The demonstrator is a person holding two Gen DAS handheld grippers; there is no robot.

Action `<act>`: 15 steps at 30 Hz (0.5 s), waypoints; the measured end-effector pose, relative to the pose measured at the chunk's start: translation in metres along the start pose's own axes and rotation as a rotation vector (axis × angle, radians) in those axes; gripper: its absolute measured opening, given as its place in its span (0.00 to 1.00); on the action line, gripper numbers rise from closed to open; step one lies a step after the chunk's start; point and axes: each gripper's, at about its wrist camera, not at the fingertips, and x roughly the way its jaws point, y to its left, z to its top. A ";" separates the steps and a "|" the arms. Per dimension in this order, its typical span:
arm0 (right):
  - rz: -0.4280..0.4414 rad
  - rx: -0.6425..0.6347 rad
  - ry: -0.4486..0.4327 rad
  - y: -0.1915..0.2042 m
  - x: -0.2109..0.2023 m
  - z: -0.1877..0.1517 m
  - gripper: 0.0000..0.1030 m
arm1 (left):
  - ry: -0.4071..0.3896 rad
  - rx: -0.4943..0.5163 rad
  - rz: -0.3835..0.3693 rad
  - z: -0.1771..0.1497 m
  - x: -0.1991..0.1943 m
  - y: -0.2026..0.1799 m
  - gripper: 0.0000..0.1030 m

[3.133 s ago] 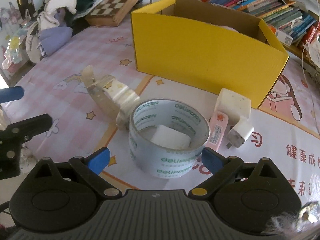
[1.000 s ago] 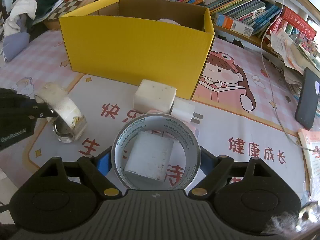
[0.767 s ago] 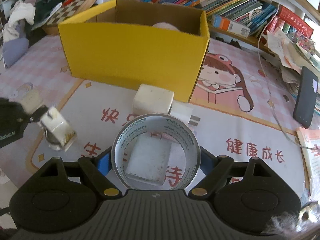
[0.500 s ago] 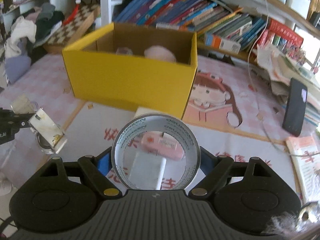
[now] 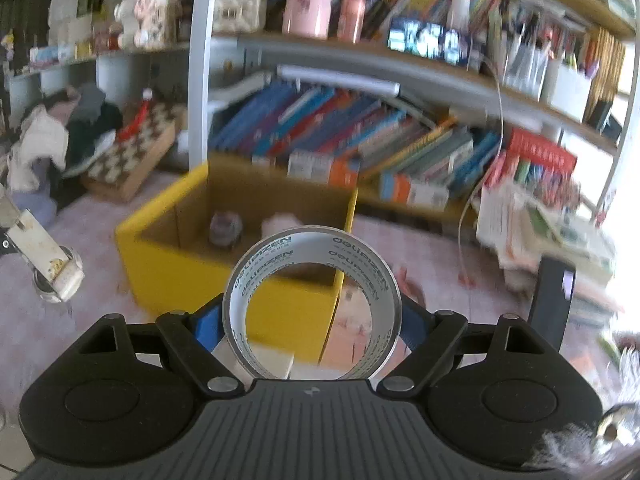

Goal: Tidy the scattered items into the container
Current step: 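Lift the watch and tape roll with both grippers over the yellow box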

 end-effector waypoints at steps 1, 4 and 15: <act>0.003 -0.004 -0.017 -0.002 0.001 0.006 0.81 | -0.017 0.001 0.001 0.006 -0.001 0.001 0.02; 0.021 -0.019 -0.068 -0.006 0.005 0.027 0.81 | -0.061 0.023 0.005 0.025 0.005 0.000 0.02; 0.135 -0.107 -0.166 -0.011 0.040 0.088 0.81 | -0.144 0.072 0.009 0.077 0.043 -0.014 0.02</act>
